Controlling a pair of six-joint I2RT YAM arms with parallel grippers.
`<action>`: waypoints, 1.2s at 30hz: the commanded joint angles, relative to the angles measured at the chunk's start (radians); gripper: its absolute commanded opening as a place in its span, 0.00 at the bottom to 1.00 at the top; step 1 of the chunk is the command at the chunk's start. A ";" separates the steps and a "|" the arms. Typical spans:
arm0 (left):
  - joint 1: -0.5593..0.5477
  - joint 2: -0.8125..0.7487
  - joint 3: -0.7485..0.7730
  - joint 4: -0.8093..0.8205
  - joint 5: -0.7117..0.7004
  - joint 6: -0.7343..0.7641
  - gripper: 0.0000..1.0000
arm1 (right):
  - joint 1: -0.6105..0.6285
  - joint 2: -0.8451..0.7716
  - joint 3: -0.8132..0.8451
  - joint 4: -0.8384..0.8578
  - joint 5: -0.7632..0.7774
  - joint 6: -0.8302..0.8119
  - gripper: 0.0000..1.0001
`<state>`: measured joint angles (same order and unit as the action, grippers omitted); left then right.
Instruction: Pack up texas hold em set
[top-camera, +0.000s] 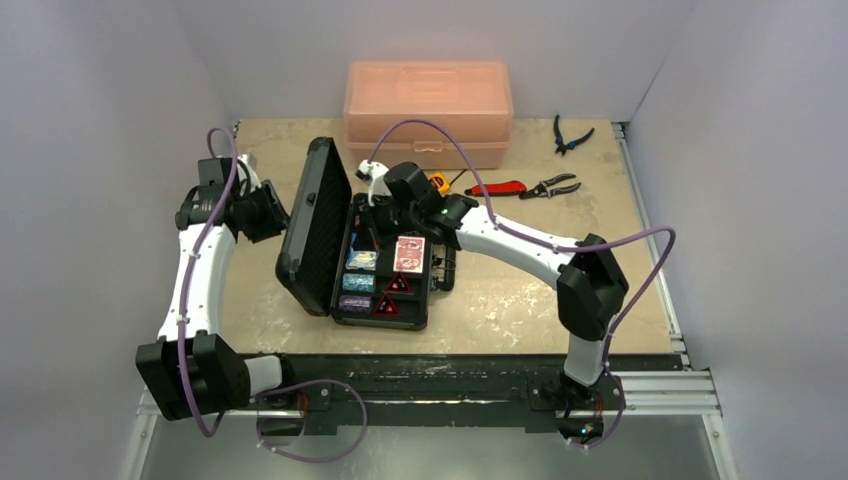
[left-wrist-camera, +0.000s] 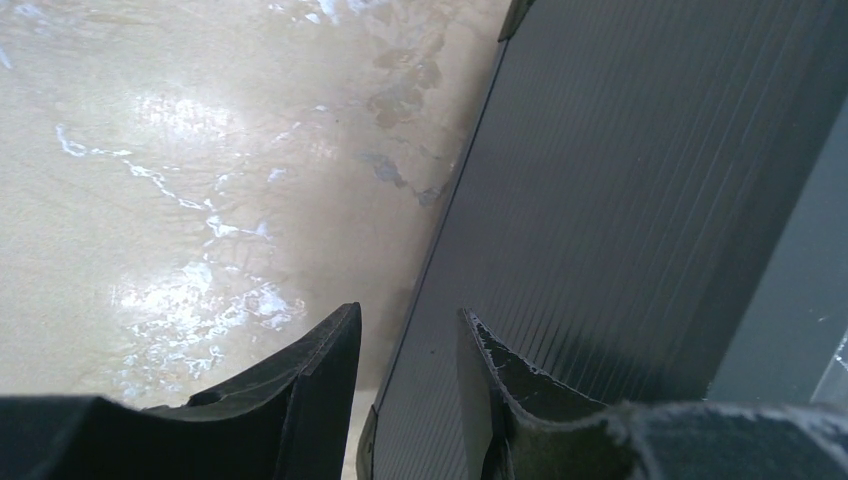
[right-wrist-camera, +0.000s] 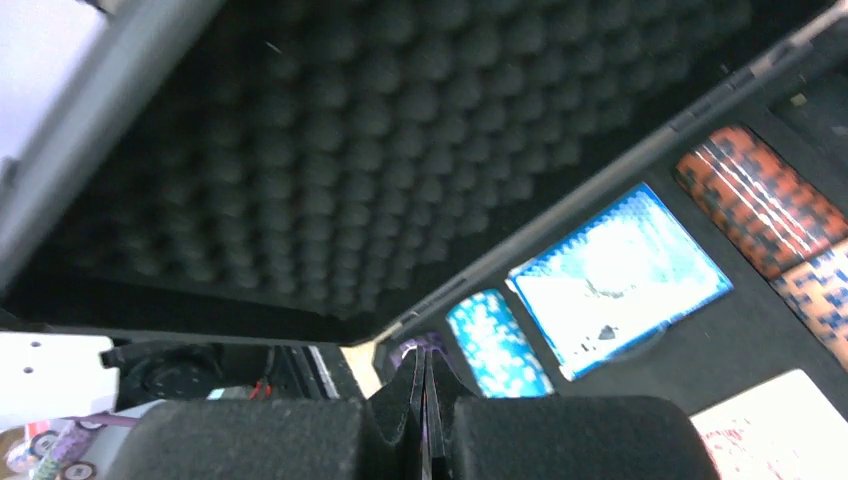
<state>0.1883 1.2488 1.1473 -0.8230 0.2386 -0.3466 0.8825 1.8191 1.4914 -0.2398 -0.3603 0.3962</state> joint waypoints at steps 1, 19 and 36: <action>-0.030 -0.001 0.003 -0.002 0.038 0.023 0.39 | 0.022 0.025 0.159 -0.046 0.015 -0.023 0.00; -0.153 -0.011 -0.001 0.043 0.179 0.073 0.38 | 0.036 0.067 0.280 -0.114 0.044 -0.032 0.00; -0.251 0.008 0.012 0.011 0.190 0.102 0.37 | 0.036 -0.030 0.141 -0.115 0.095 -0.056 0.00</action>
<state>-0.0238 1.2602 1.1477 -0.8055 0.3550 -0.2596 0.9123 1.8576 1.6512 -0.4030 -0.2745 0.3573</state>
